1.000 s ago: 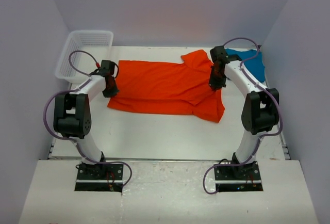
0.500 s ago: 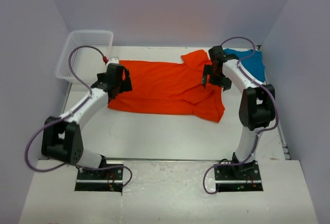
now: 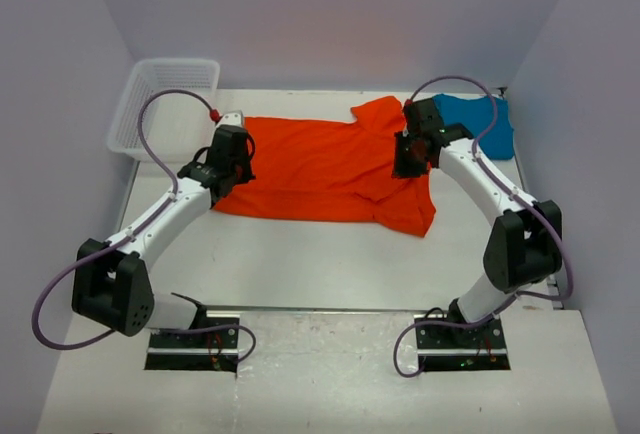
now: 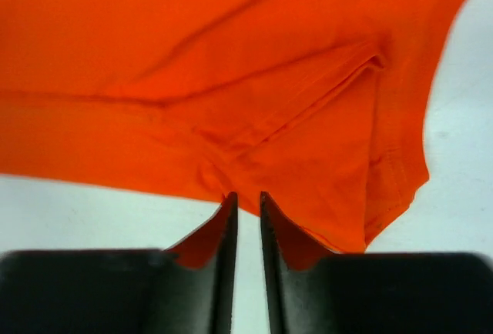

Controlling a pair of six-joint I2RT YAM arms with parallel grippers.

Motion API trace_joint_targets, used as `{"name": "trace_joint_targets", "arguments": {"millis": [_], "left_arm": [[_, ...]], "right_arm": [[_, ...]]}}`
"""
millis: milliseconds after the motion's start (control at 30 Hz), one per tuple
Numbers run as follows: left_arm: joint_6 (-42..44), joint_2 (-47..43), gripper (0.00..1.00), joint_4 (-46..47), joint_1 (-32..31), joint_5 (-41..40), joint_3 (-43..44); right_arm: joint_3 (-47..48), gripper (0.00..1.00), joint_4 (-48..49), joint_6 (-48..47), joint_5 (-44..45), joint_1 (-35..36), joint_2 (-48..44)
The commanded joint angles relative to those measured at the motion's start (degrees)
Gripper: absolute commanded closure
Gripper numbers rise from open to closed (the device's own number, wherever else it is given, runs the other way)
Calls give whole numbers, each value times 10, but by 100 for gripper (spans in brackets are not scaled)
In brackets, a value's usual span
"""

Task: Fold and stack the t-shirts
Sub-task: Fold the flattened tshirt in 1/3 of the way

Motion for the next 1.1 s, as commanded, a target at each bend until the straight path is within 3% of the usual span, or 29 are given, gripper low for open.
{"name": "trace_joint_targets", "arguments": {"millis": [0,100,200,733,867,1067], "left_arm": [[-14,2,100,-5,1,58,13],[-21,8,80,-10,1,84,16],[-20,-5,71,-10,1,92,8],[0,-77,66,-27,1,94,7],[8,-85,65,-30,1,89,10],[13,-89,64,-28,1,93,3]], "right_arm": [[-39,76,52,-14,-110,27,-4],[-49,24,62,-14,-96,46,16],[-49,17,73,-14,-104,48,51],[-9,35,89,3,-70,53,166],[5,44,81,3,-61,54,173],[28,66,70,1,-48,54,176]]}}
